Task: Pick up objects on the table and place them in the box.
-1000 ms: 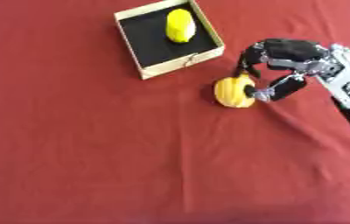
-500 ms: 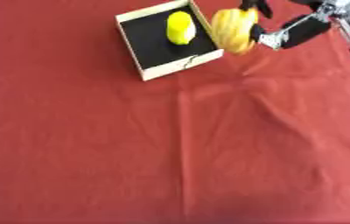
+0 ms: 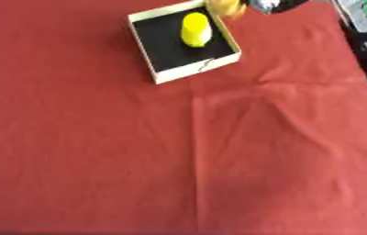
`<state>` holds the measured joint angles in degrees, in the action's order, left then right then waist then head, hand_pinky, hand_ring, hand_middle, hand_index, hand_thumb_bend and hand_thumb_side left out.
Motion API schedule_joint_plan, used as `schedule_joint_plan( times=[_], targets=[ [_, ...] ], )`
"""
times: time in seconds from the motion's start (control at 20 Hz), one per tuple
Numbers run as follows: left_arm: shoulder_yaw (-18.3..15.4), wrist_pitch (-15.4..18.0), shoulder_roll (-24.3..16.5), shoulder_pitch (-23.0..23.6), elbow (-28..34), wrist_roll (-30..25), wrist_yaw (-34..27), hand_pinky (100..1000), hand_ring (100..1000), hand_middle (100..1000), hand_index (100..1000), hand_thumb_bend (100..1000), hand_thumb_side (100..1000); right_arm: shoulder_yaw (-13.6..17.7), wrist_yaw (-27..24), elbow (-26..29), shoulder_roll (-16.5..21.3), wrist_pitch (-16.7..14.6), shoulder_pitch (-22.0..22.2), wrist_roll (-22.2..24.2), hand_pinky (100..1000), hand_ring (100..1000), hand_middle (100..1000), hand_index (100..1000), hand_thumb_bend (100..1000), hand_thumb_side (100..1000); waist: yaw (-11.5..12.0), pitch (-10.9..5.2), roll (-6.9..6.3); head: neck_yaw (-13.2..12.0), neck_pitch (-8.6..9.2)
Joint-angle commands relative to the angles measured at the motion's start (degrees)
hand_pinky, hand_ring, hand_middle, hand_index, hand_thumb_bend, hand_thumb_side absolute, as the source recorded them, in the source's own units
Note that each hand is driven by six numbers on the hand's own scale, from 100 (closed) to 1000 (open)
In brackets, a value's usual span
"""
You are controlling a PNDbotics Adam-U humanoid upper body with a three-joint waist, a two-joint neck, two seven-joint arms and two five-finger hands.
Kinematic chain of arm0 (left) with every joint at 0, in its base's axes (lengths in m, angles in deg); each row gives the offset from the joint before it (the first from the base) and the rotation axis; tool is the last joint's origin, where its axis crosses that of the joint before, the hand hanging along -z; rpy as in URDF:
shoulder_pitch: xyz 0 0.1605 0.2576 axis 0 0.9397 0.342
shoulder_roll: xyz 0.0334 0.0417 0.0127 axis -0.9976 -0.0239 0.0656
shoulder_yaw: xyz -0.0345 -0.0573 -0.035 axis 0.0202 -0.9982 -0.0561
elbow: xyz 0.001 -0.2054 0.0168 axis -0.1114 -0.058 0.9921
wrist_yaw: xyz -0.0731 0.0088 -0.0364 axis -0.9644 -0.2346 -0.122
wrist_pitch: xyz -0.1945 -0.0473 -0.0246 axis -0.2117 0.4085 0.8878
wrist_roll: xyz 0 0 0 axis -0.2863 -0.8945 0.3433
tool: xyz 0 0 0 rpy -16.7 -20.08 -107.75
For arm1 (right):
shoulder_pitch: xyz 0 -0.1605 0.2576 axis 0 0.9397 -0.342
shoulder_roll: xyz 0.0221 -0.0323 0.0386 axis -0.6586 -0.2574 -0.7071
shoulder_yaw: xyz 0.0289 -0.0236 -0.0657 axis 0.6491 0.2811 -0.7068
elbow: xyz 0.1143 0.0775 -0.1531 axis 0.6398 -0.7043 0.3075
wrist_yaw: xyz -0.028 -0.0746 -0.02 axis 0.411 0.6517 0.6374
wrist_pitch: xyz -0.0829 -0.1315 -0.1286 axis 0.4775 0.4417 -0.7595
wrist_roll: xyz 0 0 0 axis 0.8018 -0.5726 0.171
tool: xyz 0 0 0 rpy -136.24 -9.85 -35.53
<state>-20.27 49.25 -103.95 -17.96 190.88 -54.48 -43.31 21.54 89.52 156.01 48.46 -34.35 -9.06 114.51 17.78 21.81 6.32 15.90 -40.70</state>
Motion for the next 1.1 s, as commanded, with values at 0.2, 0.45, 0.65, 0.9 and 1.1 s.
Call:
schedule_joint_plan(
  times=[0.2,0.45,0.65,0.9,1.1],
  targets=[
    [0.4,0.4,-1.5,-1.7,0.9,-0.7,-0.9,873,788,765,852,126,719,1.5,11.3,-8.8,-4.1,-4.8,-5.1,-2.7,565,610,285,449,100,200,1.9,-0.28,0.07,2.2,1.53],
    [0.6,0.8,-1.5,-2.5,0.9,-1.0,-1.3,874,788,765,852,127,719,1.8,22.2,-15.2,-5.9,-8.7,-5.8,-9.9,568,616,319,487,100,207,3.1,0.49,0.37,4.9,2.28],
    [0.6,0.8,-1.2,-2.7,0.9,-1.2,-1.4,874,788,766,852,126,720,2.0,29.4,-18.7,-6.7,-11.0,-5.4,-15.2,598,657,371,544,100,208,3.5,0.86,0.35,5.6,2.58],
    [0.6,0.6,-1.0,-2.5,0.9,-1.3,-1.4,874,789,766,852,126,720,1.5,34.7,-19.8,-6.9,-13.5,-5.3,-17.4,667,775,586,775,100,230,3.6,0.76,0.18,5.5,2.30],
    [0.7,0.4,-1.0,-2.4,0.9,-1.4,-1.5,874,789,766,852,126,720,1.0,38.7,-18.3,-6.7,-13.8,-5.0,-18.1,719,873,790,924,100,233,3.3,0.45,-0.01,5.0,1.94]
  ],
)
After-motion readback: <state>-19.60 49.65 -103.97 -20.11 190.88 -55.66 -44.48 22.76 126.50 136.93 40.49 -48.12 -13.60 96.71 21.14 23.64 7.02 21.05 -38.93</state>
